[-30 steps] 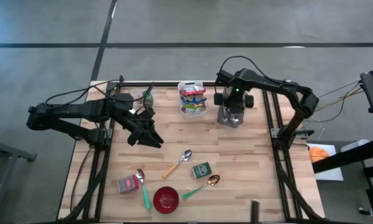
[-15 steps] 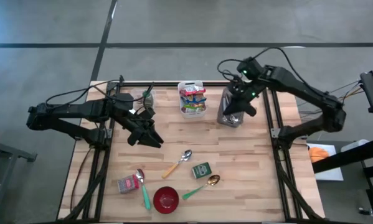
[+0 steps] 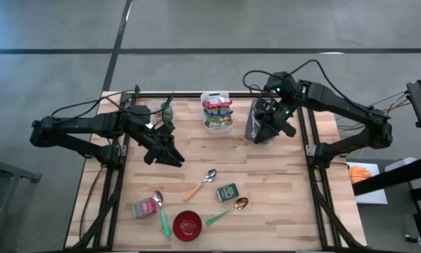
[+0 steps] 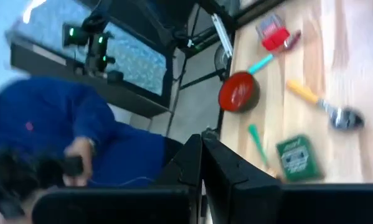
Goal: Pick & Place Food Item
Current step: Put the green seasoning can into the transparent bin
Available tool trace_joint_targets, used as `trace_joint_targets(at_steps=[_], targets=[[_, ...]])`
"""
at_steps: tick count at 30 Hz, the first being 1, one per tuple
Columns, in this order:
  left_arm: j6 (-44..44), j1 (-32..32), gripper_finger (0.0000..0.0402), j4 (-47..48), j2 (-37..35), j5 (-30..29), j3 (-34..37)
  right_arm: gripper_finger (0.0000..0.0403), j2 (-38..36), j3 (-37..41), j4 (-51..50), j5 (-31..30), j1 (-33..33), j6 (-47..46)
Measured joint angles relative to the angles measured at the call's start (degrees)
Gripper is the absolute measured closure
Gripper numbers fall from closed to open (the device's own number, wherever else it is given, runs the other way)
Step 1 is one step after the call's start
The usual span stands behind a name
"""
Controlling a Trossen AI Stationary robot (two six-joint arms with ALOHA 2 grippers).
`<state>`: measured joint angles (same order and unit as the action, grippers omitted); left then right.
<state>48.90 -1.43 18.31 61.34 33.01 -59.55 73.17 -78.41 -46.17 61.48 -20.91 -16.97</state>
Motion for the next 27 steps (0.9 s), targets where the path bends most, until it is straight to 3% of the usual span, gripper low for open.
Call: trace_joint_targets(at_steps=[6,14,18,27], targets=[[0.0,0.0,0.0144,0.0,0.0,0.0,0.0,0.0394,1.4,0.0,10.2,-0.6,7.4,2.7],[0.0,0.0,0.0144,0.0,0.0,0.0,0.0,0.0394,4.2,0.0,19.4,-22.9,13.1,-8.2],[0.0,0.0,0.0144,0.1,0.0,0.0,0.0,0.0394,5.9,0.1,21.8,-24.2,15.5,-16.0],[0.0,0.0,0.0144,0.2,0.0,0.0,0.0,0.0394,10.2,0.1,21.3,-24.1,21.8,-15.1]])
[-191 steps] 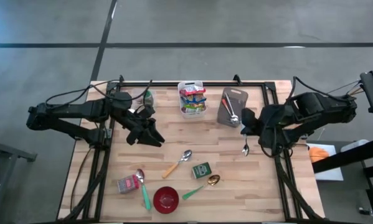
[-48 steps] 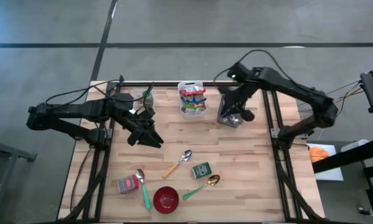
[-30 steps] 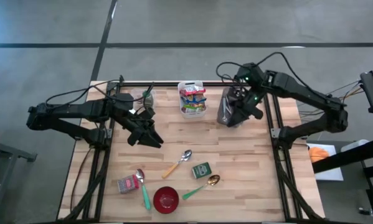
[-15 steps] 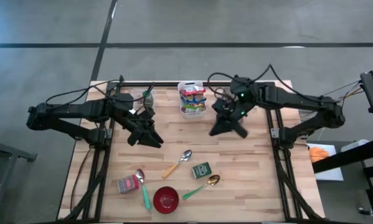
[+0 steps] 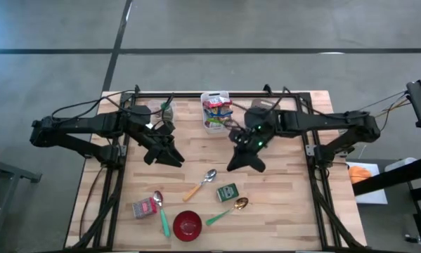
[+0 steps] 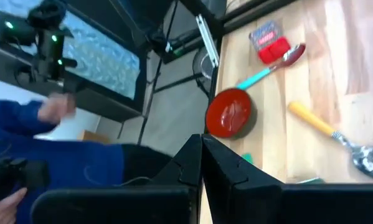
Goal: Pick & Place Food Item
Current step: Put the green seasoning can into the transparent bin
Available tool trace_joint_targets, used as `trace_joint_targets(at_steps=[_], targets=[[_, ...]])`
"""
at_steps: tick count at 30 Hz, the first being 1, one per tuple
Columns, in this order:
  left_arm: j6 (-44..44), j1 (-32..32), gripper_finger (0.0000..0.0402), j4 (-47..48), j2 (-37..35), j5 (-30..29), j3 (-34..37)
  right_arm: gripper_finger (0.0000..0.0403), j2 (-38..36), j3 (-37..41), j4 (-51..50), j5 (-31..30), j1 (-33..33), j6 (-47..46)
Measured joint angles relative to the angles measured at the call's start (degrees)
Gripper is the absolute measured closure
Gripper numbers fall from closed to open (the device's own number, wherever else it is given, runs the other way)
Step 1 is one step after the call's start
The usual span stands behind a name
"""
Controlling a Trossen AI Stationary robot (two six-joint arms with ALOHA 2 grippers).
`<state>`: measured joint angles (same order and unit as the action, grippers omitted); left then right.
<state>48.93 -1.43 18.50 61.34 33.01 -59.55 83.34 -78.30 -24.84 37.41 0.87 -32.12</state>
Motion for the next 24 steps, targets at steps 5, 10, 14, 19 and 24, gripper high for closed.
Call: trace_joint_targets(at_steps=[5,10,14,19,24], targets=[[0.0,0.0,0.0144,0.6,0.0,0.0,0.0,0.0394,2.3,0.0,0.0,0.1,1.6,0.2],[0.1,0.0,0.0144,1.6,0.0,0.0,0.0,0.0394,5.3,0.0,0.1,-0.1,2.4,-1.0],[0.1,0.0,0.0144,1.7,0.0,0.0,0.0,0.0394,8.7,0.0,0.1,-3.9,2.9,-13.2],[-0.2,0.0,0.0144,1.7,0.0,0.0,0.0,0.0394,13.4,0.0,1.2,-6.3,3.8,-22.8],[-1.4,-0.1,0.0144,1.8,0.0,-1.1,0.0,0.0394,17.8,0.0,6.4,-6.6,4.6,-30.6]])
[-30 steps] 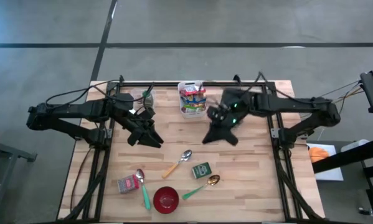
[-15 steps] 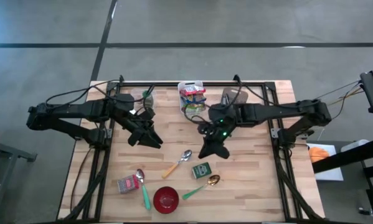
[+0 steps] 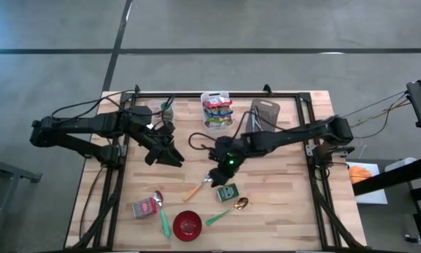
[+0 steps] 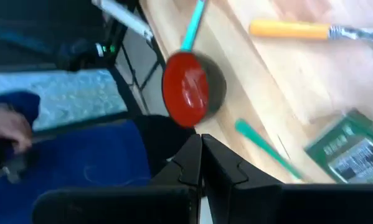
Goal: Pick & Place Food Item
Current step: Put the green seasoning can into the transparent bin
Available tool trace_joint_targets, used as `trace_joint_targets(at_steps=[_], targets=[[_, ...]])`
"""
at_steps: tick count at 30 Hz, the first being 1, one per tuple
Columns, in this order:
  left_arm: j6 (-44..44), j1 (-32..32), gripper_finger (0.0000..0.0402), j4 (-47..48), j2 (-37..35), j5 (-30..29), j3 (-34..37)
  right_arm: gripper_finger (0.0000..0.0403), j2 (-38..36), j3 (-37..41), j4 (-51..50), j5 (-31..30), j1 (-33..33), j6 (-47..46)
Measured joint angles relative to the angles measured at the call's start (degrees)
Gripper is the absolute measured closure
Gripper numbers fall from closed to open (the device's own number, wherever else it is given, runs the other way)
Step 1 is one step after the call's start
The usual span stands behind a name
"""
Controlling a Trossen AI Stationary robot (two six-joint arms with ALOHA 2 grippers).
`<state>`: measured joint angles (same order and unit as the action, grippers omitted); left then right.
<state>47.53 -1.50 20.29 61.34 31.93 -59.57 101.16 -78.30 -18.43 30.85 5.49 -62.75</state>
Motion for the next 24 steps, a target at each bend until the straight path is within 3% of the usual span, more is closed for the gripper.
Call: trace_joint_targets(at_steps=[6,15,24], targets=[[1.4,0.0,0.0144,0.7,0.0,0.0,0.0,0.0394,0.6,0.0,2.8,-5.3,0.8,-4.8],[1.6,0.0,0.0144,1.5,0.0,0.0,0.0,0.0394,-6.5,0.0,-11.8,-17.0,1.7,-4.7],[1.9,0.0,0.0144,2.4,0.0,0.0,0.0,0.0393,-11.3,0.1,-21.8,-17.3,3.2,3.0]])
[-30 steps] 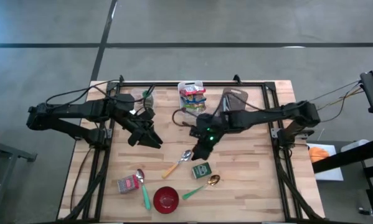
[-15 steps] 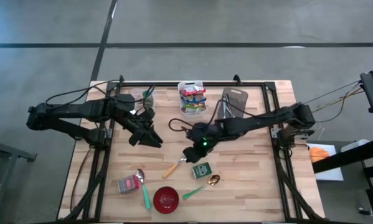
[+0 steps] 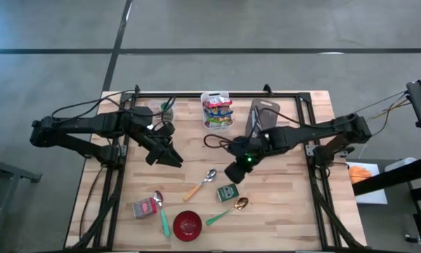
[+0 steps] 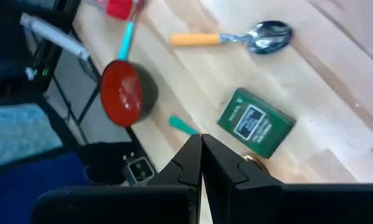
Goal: Pick & Place Food Item
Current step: Put the green seasoning can into the transparent bin
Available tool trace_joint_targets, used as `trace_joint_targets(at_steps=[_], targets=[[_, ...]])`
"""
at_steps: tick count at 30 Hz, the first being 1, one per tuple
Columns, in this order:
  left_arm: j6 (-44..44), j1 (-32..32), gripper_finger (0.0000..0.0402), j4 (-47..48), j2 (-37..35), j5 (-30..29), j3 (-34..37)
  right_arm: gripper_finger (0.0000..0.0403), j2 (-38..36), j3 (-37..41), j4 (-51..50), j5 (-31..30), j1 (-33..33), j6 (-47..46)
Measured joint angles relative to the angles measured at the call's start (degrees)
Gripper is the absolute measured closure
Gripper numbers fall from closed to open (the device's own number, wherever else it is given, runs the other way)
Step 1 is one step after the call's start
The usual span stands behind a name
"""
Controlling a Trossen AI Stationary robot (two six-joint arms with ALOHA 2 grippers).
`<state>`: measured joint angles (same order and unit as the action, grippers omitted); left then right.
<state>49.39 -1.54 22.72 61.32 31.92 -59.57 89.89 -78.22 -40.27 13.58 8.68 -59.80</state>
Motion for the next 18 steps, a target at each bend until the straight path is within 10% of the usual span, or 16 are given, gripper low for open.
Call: trace_joint_targets(at_steps=[6,18], targets=[[0.1,0.0,0.0144,0.1,0.0,-0.8,0.0,0.0365,-0.2,0.2,-0.3,2.8,0.7,4.1],[0.1,0.0,0.0144,0.5,0.0,-0.8,0.0,0.0169,-0.2,0.8,-0.9,4.9,2.1,18.9]])
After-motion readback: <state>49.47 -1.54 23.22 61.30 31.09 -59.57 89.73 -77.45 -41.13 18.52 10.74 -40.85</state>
